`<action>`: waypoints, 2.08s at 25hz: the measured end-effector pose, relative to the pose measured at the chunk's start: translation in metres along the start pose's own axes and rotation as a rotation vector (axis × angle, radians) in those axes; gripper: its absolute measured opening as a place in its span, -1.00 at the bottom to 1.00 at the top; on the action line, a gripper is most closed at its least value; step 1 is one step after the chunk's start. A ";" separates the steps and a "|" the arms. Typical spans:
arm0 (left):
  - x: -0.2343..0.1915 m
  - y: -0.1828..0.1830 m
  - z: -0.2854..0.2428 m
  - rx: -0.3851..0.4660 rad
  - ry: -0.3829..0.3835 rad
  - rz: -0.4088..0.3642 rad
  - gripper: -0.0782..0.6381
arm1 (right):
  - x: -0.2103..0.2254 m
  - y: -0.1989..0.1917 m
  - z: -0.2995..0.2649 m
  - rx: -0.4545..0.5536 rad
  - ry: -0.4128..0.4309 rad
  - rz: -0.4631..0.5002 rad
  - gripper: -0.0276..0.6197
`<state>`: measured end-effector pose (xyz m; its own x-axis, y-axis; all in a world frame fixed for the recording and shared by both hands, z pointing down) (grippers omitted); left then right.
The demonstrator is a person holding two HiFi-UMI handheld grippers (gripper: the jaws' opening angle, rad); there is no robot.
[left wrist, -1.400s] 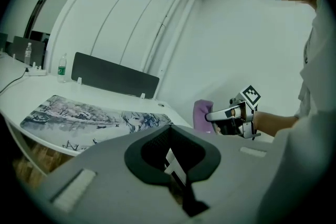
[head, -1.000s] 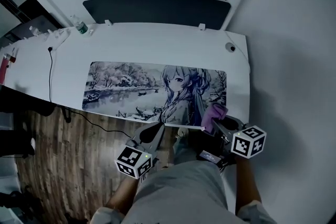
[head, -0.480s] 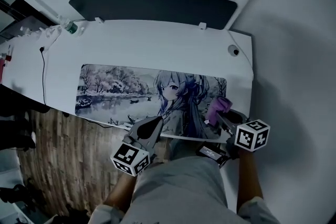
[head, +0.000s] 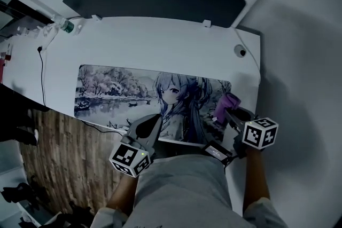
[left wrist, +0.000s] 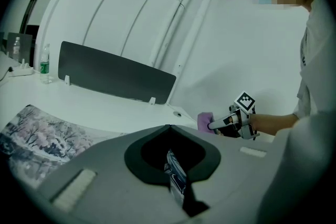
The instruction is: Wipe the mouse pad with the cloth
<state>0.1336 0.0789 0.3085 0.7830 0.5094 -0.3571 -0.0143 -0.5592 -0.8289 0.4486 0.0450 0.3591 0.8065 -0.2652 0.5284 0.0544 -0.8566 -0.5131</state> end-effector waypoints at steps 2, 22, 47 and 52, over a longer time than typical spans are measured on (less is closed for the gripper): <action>-0.001 0.002 -0.003 0.000 0.000 -0.002 -0.74 | 0.005 0.001 -0.001 -0.007 -0.009 -0.008 -0.59; -0.052 0.000 -0.042 -0.077 -0.051 0.030 -0.74 | 0.090 0.009 -0.052 -0.202 -0.127 -0.146 -0.60; -0.110 -0.017 -0.016 -0.097 -0.031 0.058 -0.74 | 0.091 0.009 -0.092 -0.290 -0.303 -0.110 -0.62; -0.138 -0.022 -0.006 -0.125 -0.068 0.049 -0.74 | 0.079 0.010 -0.105 -0.265 -0.323 -0.160 -0.63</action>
<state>0.0292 0.0168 0.3785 0.7393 0.5201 -0.4277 0.0290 -0.6592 -0.7514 0.4513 -0.0310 0.4670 0.9450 -0.0046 0.3271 0.0745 -0.9706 -0.2290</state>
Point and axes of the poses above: the fingertips, and each gripper's own axes: z backward along the fingers, x to its right, y out of its top, the point moved 7 cm from there along z, backward along the fingers, and after that the axes turned 2 degrees about -x, right-handed, at the moved point
